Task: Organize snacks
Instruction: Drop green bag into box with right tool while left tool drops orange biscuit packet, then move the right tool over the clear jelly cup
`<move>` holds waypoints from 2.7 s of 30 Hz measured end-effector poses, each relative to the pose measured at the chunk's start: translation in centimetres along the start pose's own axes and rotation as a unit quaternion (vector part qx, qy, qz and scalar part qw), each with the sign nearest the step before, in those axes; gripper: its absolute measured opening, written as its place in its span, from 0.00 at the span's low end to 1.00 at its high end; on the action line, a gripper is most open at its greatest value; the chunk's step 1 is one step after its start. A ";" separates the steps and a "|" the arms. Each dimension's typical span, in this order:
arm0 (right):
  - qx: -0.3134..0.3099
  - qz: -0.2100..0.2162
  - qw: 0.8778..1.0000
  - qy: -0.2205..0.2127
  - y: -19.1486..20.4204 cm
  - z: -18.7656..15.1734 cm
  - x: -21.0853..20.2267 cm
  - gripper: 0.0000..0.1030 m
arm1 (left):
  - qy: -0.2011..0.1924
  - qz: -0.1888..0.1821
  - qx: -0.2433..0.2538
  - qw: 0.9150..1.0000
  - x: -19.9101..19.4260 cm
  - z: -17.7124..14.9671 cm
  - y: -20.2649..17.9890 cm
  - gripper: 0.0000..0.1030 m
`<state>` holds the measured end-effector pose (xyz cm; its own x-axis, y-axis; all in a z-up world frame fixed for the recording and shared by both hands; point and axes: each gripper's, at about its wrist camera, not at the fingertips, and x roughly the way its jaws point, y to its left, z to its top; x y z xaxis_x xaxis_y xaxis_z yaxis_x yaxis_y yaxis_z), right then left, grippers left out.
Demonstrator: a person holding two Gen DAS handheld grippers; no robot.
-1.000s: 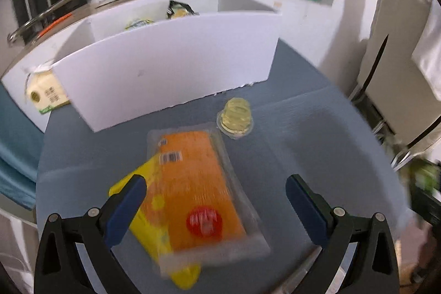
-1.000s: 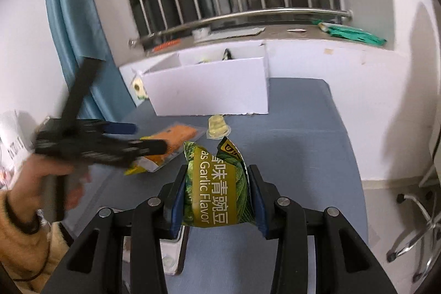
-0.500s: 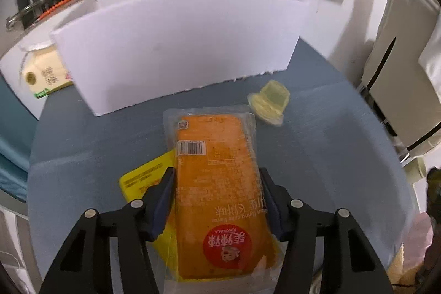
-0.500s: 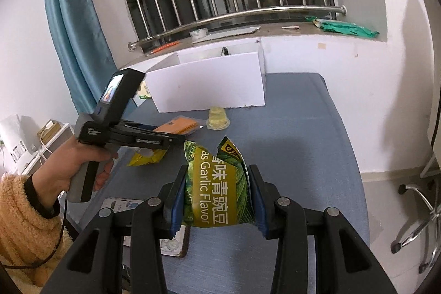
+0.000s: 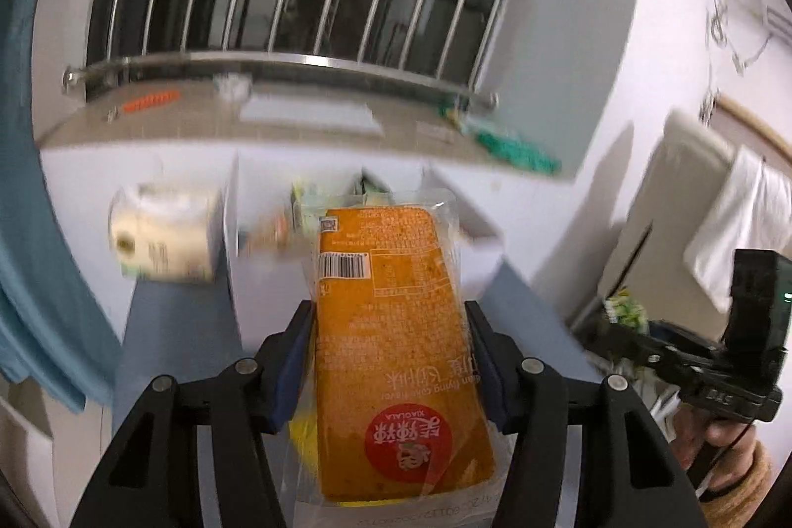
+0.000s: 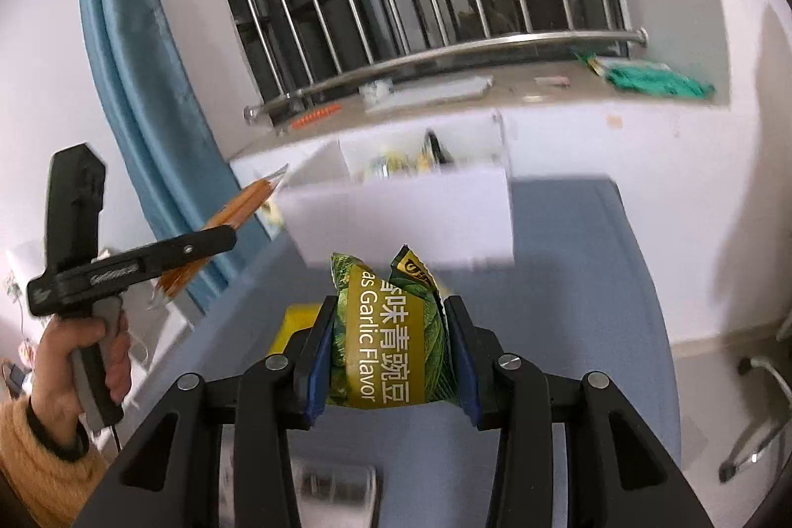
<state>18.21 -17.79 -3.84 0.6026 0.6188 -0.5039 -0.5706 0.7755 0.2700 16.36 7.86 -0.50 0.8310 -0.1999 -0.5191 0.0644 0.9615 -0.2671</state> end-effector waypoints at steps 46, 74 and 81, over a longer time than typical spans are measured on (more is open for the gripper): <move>-0.054 -0.063 0.996 0.013 1.7 -1.1 2.1 1.00 | 0.014 0.038 0.035 0.999 -2.7 -5.7 -0.3 1.00; -0.068 -0.099 0.986 0.119 0.8 -3.3 12.3 1.00 | 0.052 0.029 -0.023 0.998 -3.8 -12.5 0.0 1.00; -0.074 -0.081 0.981 0.157 0.8 -3.1 16.4 1.00 | 0.066 0.034 -0.035 0.997 -3.2 -13.2 0.7 1.00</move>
<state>25.92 -7.35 -14.43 0.5041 0.4018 -0.7645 -0.5703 0.8196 0.0548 6.47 6.67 -9.73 0.7514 -0.1631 -0.6394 -0.0310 0.9592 -0.2811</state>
